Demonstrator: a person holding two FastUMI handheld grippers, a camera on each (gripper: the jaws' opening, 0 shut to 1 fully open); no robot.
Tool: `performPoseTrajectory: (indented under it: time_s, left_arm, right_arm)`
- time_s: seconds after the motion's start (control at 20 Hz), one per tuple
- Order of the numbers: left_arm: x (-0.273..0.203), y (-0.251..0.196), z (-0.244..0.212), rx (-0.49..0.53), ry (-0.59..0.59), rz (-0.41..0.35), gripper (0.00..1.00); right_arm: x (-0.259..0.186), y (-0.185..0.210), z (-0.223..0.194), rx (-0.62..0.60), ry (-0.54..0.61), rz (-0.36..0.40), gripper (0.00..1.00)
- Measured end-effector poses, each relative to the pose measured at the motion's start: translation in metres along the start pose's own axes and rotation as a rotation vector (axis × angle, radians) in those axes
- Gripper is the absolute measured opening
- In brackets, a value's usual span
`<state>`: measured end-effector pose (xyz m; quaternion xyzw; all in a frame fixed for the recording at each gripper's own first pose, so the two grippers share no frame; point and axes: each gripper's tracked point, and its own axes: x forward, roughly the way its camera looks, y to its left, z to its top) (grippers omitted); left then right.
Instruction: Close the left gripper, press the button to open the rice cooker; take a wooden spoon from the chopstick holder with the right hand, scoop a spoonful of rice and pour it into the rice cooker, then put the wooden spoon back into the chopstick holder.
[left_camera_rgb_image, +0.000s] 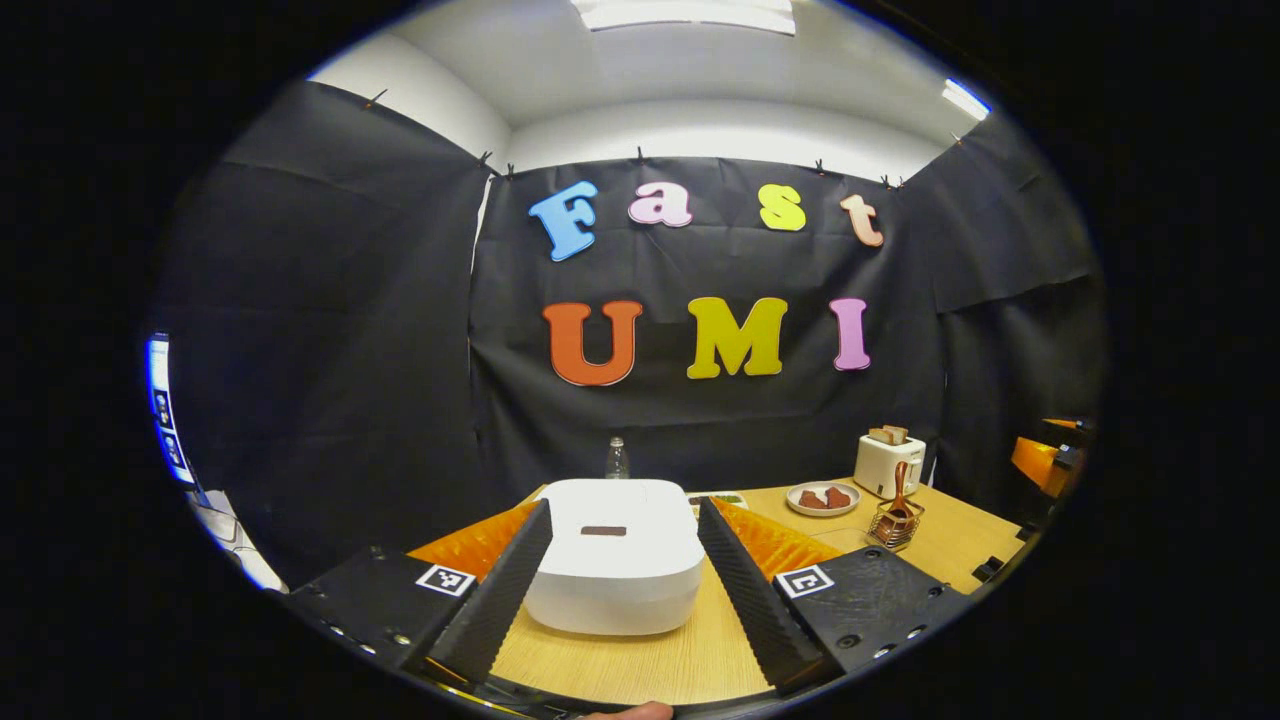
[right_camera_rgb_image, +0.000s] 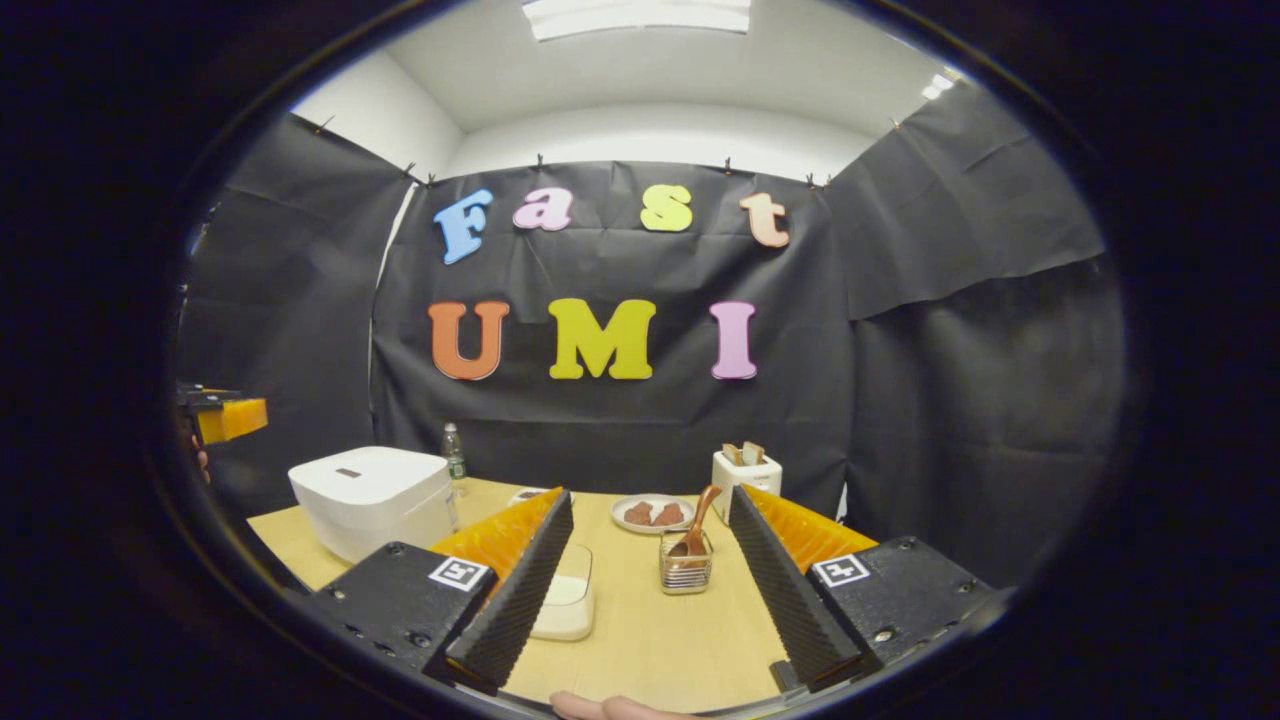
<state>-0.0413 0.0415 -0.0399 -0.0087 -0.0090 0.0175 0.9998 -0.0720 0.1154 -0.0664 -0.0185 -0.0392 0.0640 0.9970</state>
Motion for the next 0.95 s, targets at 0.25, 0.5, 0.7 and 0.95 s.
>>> performPoseTrajectory:
  time_s: [0.25,0.5,0.7,0.95]
  left_arm:
    - [-0.002,-0.013,0.009,0.003,-0.053,-0.013,0.94]
    - [-0.007,-0.015,0.017,0.027,-0.084,0.03,0.95]
    - [-0.012,-0.026,0.006,0.006,-0.049,-0.002,0.96]
    - [-0.013,-0.036,-0.009,-0.009,0.001,-0.024,0.96]
  right_arm:
    - [0.004,0.015,0.006,-0.003,-0.01,0.04,0.96]
    - [0.006,0.002,0.003,0.0,0.013,-0.002,1.0]
    - [0.002,-0.001,0.01,-0.022,-0.003,-0.024,0.96]
    - [-0.006,0.0,0.017,-0.044,-0.038,-0.026,1.0]
